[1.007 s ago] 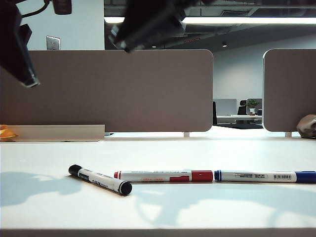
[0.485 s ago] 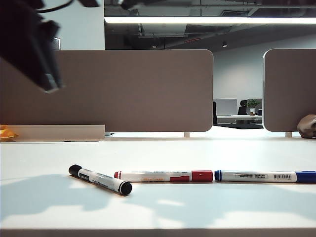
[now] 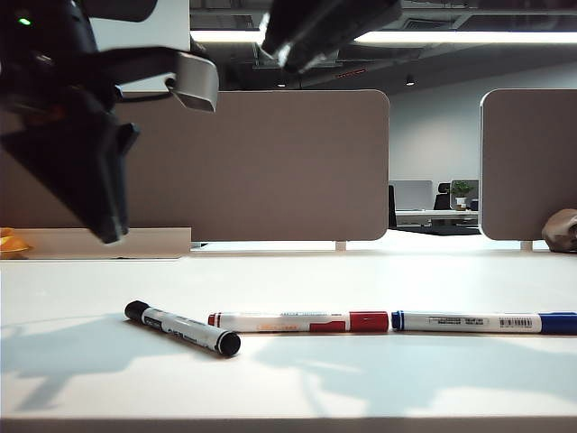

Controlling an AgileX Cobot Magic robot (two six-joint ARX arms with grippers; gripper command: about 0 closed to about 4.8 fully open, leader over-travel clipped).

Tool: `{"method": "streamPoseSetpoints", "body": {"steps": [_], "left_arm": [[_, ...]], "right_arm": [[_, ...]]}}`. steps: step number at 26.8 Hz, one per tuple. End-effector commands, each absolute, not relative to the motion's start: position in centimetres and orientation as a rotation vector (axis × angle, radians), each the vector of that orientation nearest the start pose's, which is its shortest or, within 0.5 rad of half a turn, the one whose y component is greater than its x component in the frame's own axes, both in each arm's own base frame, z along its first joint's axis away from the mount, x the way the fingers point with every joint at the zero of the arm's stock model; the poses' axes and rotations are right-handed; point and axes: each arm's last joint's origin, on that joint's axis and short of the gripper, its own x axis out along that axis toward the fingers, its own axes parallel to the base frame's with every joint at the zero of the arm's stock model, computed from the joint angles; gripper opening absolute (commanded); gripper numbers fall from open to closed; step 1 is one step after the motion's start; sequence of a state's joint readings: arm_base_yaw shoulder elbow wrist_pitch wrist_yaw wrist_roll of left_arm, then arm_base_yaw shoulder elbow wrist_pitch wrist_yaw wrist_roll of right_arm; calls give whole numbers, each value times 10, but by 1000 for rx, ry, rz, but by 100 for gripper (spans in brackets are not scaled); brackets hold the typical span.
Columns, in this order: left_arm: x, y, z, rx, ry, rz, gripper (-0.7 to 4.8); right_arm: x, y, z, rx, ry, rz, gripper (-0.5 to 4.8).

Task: Pick up the markers one by one and line them up horizontally in a straight line on the table.

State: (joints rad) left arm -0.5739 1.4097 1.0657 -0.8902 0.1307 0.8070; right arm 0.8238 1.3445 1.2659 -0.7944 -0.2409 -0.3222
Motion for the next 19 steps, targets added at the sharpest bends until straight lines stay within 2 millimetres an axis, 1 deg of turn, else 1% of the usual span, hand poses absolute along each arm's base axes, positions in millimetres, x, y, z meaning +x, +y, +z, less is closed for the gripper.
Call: {"method": "streamPoseSetpoints", "body": {"steps": [1,4,6,7,11,12,13,18,19], "left_arm": [[225,-147,253,731,904,-982,120],[228,-151,255,582,904,-958,119],[232,-154,258,369,945,-840,119],[233,-154,259,299,958,-801,119],[233,-155,259,116,1030,-694,119],[234,-155,259,37,1051,-648,120],[236,-156,261,-114,1073,-564,120],[244,-161,267,-406,1041,-445,120],[246,-162,269,-489,1036,-416,120]], "right_arm": [[179,202,330,-549,706,1094,183],[178,200,330,-563,722,1069,184],[174,196,331,-568,740,1067,183],[173,194,332,-570,739,1063,184],[171,191,334,-579,744,1050,184],[170,191,334,-581,749,1051,184],[169,189,335,-583,757,1051,184],[167,188,336,-581,751,1051,184],[167,188,337,-580,749,1051,183]]}}
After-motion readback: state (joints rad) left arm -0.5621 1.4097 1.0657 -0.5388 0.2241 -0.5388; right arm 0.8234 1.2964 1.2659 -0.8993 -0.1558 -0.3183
